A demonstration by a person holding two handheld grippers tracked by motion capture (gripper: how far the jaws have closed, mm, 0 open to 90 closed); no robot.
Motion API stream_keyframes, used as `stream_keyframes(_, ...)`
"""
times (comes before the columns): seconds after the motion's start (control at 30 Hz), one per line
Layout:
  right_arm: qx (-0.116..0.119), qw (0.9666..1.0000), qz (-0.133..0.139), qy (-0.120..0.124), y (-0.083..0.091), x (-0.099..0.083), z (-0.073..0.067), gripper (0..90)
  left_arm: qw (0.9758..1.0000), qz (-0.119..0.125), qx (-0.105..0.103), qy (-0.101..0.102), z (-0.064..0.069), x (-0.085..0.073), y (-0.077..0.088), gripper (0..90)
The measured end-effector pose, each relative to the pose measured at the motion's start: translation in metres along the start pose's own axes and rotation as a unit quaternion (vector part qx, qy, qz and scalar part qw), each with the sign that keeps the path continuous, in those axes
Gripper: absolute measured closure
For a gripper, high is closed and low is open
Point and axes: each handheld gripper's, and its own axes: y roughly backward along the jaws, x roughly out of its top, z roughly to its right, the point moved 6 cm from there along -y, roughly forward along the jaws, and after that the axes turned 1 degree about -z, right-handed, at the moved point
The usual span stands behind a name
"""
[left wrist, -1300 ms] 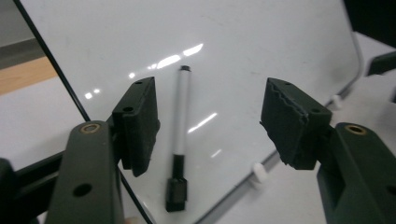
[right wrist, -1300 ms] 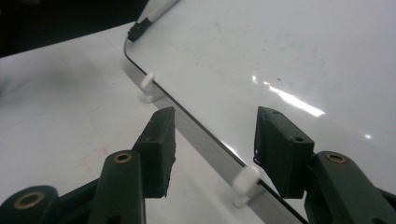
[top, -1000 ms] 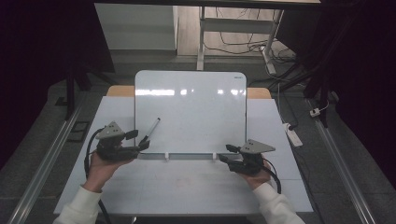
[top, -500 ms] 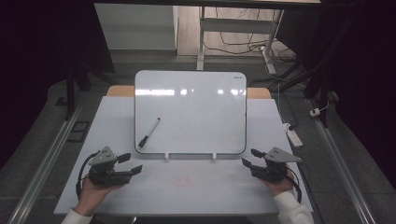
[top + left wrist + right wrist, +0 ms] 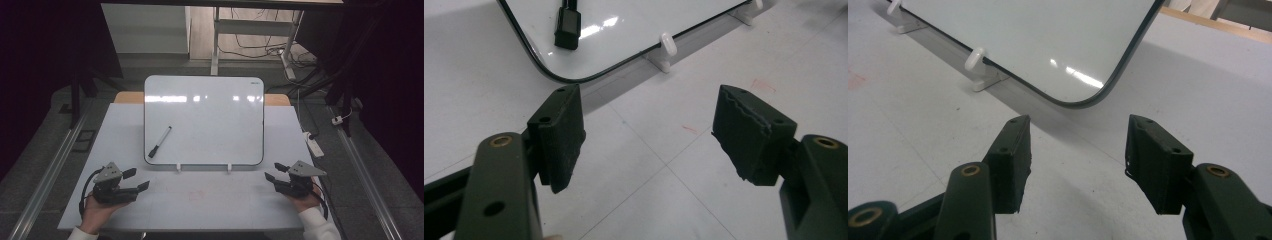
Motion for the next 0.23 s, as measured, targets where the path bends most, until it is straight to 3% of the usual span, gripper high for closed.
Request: stream_keyframes(0.23,-0.001,1.0000,-0.002,0.002,0.0001,-0.0001,0.0001,43.5,1.0000,-0.001,0.004,0.001,-0.0020,-0.0008,-0.0007,27.9)
